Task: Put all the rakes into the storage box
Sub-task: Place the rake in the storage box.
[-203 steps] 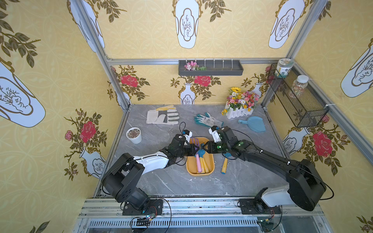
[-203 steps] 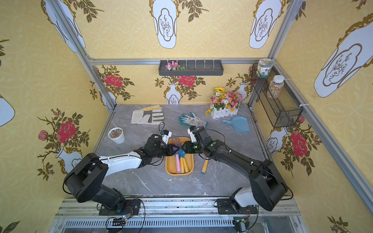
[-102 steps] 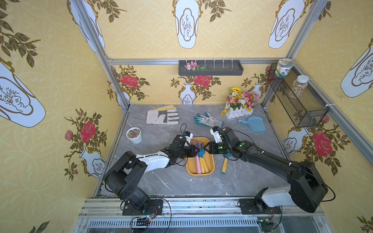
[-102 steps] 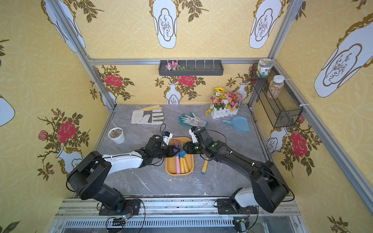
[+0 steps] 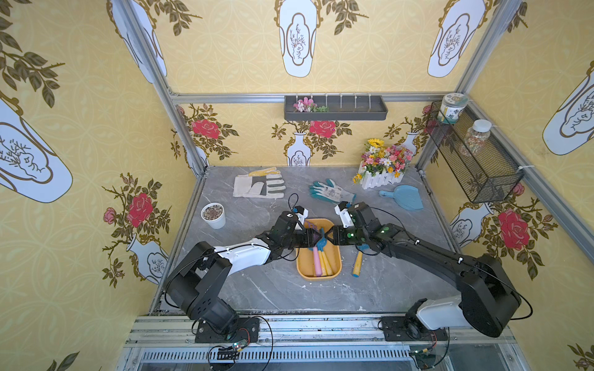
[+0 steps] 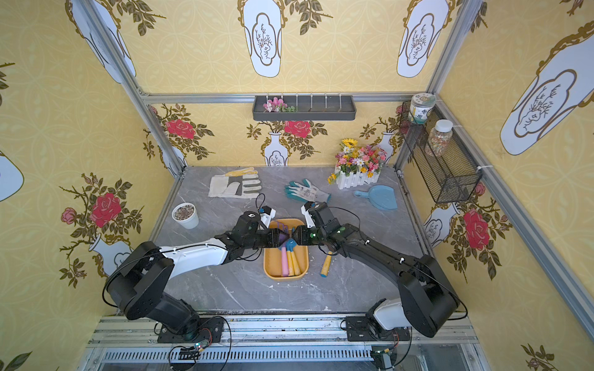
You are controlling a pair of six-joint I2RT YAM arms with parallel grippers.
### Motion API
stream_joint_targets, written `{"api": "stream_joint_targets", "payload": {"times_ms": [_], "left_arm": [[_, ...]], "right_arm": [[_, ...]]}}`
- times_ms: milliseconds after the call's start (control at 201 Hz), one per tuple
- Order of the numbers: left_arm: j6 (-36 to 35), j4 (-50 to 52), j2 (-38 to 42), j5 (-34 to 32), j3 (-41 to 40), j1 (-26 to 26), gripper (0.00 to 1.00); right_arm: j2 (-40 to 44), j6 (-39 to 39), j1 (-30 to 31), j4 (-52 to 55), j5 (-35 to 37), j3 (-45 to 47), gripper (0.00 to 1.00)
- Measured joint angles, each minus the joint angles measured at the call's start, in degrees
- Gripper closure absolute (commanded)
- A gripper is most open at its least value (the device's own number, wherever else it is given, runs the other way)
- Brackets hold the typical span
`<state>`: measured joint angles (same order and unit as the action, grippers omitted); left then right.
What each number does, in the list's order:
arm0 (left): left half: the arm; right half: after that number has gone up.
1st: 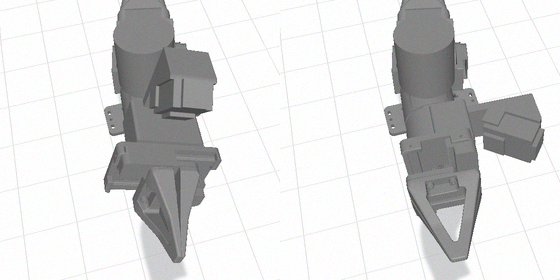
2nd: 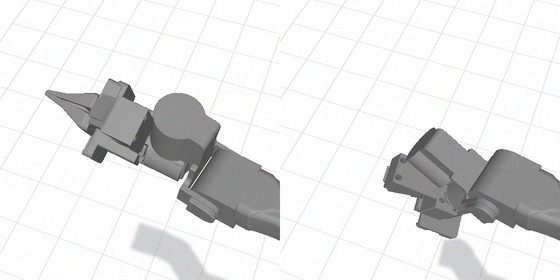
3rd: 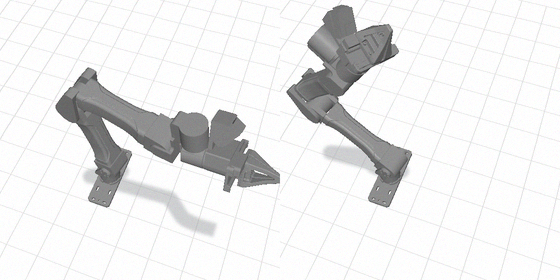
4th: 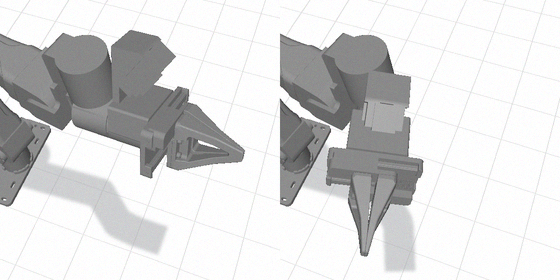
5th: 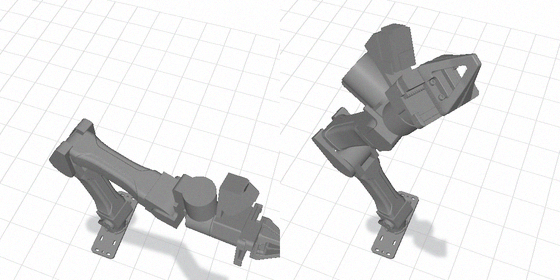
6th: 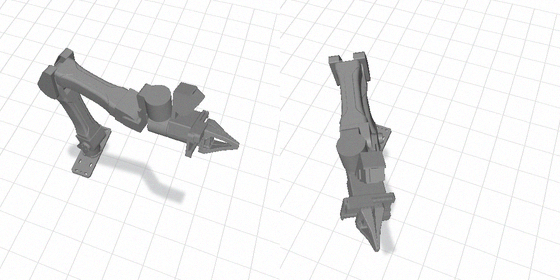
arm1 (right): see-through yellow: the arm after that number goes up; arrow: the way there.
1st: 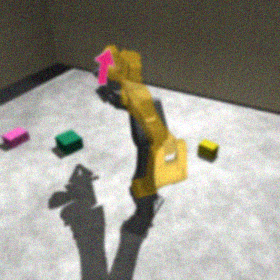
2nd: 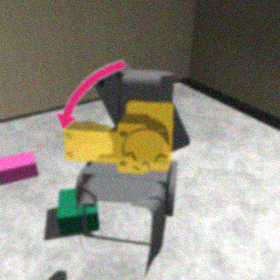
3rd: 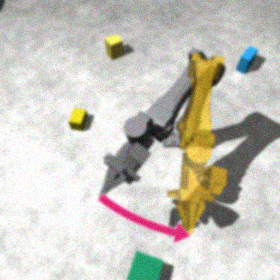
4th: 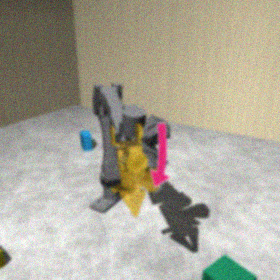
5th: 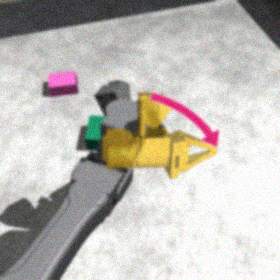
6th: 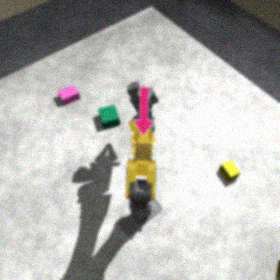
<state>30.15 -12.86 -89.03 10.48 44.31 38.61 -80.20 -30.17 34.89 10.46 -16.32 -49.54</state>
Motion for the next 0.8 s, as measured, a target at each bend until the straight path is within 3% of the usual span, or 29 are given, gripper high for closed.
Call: {"api": "stream_joint_targets", "payload": {"times_ms": [144,314,598,797], "left_arm": [[-0.8,7.8,0.4,-10.1,7.3,0.0,0.61],[-2.4,13.5,0.3,-16.2,9.3,0.0,0.64],[-1.9,13.7,0.3,-16.4,7.4,0.0,0.68],[0.2,11.4,-0.9,-14.5,7.3,0.0,0.66]], "right_arm": [[-0.4,0.0,0.0,0.0,0.2,0.1,0.55],[-0.3,-0.1,0.0,-0.1,0.3,0.3,0.55],[0.4,-0.8,-0.3,0.2,2.0,1.3,0.55],[0.3,-3.2,-0.4,6.2,13.5,1.3,0.55]]}}
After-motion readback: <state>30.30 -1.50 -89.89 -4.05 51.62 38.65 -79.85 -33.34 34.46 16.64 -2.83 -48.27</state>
